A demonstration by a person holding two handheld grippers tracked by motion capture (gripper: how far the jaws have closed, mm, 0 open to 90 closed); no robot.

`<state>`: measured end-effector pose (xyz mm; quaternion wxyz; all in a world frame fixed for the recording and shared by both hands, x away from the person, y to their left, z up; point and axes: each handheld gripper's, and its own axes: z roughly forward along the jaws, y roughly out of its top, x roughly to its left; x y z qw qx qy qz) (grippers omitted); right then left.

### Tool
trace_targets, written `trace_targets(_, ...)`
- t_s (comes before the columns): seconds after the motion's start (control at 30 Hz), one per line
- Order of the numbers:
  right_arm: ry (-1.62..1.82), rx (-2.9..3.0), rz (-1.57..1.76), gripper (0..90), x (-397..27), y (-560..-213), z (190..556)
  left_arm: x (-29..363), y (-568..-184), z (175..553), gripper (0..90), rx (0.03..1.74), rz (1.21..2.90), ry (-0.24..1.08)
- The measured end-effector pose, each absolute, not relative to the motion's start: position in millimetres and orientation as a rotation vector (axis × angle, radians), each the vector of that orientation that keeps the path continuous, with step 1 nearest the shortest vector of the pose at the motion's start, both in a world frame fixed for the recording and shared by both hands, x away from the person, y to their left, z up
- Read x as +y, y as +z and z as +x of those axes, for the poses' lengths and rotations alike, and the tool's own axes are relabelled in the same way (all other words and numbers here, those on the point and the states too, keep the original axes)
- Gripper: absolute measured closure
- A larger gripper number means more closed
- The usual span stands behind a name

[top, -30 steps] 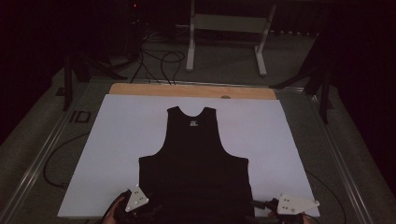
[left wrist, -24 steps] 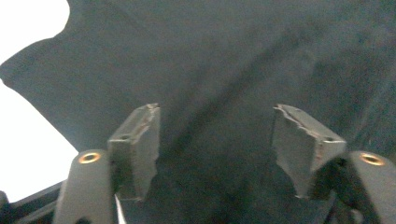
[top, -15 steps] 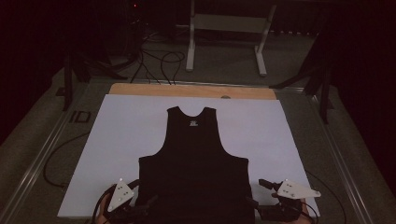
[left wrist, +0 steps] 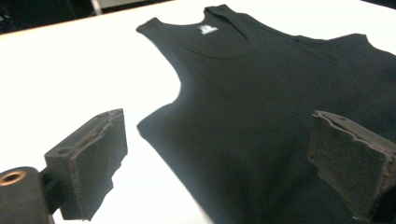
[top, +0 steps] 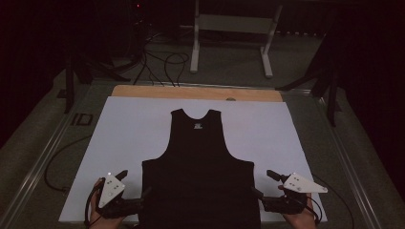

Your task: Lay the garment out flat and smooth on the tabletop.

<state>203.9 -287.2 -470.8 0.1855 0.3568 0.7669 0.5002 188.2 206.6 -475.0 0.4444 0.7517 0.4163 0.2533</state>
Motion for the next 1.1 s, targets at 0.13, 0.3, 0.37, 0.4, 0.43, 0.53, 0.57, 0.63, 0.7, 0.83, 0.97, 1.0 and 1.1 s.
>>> trace_targets(0.13, 1.409, 2.139, 1.000, 15.3, -287.2, -468.3, 209.6, 213.4, -472.3, 193.6, 1.9, 1.029, 1.840, 0.641)
trace_targets(0.3, 1.400, 2.111, 0.983, 14.9, -284.6, -465.7, 221.7, 227.4, -470.1, 205.4, 1.5, 1.026, 1.802, 0.668)
trace_targets(0.37, 1.403, 2.105, 0.984, 14.7, -283.6, -466.8, 226.5, 231.9, -469.5, 209.8, 1.5, 1.024, 1.781, 0.671)
trace_targets(0.4, 1.405, 2.100, 0.984, 14.6, -283.4, -467.6, 228.2, 233.7, -469.5, 212.6, 1.5, 1.024, 1.774, 0.678)
trace_targets(0.43, 1.407, 2.093, 0.990, 14.5, -283.3, -469.1, 230.6, 234.6, -469.7, 214.0, 1.4, 1.021, 1.771, 0.680)
trace_targets(0.53, 1.399, 2.081, 1.002, 14.2, -284.1, -472.6, 233.0, 236.7, -474.4, 221.6, 1.4, 1.011, 1.757, 0.681)
trace_targets(0.57, 1.396, 2.062, 1.025, 14.0, -286.9, -476.8, 234.1, 237.0, -476.4, 223.9, 1.1, 1.012, 1.756, 0.679)
trace_targets(0.63, 1.398, 2.043, 1.054, 14.0, -291.3, -480.4, 235.6, 237.1, -480.5, 228.2, 0.9, 1.014, 1.756, 0.677)
trace_targets(0.7, 1.405, 2.017, 1.086, 13.9, -295.8, -482.3, 236.8, 237.4, -483.1, 229.8, 0.7, 1.017, 1.760, 0.681)
trace_targets(0.83, 1.393, 1.968, 1.116, 13.8, -300.1, -484.9, 237.6, 240.2, -487.8, 228.9, 0.7, 1.028, 1.753, 0.700)
trace_targets(0.97, 1.355, 1.915, 1.133, 13.9, -299.2, -486.0, 235.9, 245.9, -488.2, 227.2, 0.7, 1.049, 1.716, 0.710)
trace_targets(1.0, 1.356, 1.911, 1.129, 13.9, -299.1, -485.9, 235.3, 247.0, -488.4, 227.0, 0.7, 1.054, 1.707, 0.705)
trace_targets(1.1, 1.349, 1.915, 1.121, 13.9, -298.0, -486.4, 234.3, 248.0, -489.2, 226.5, 0.7, 1.058, 1.707, 0.709)
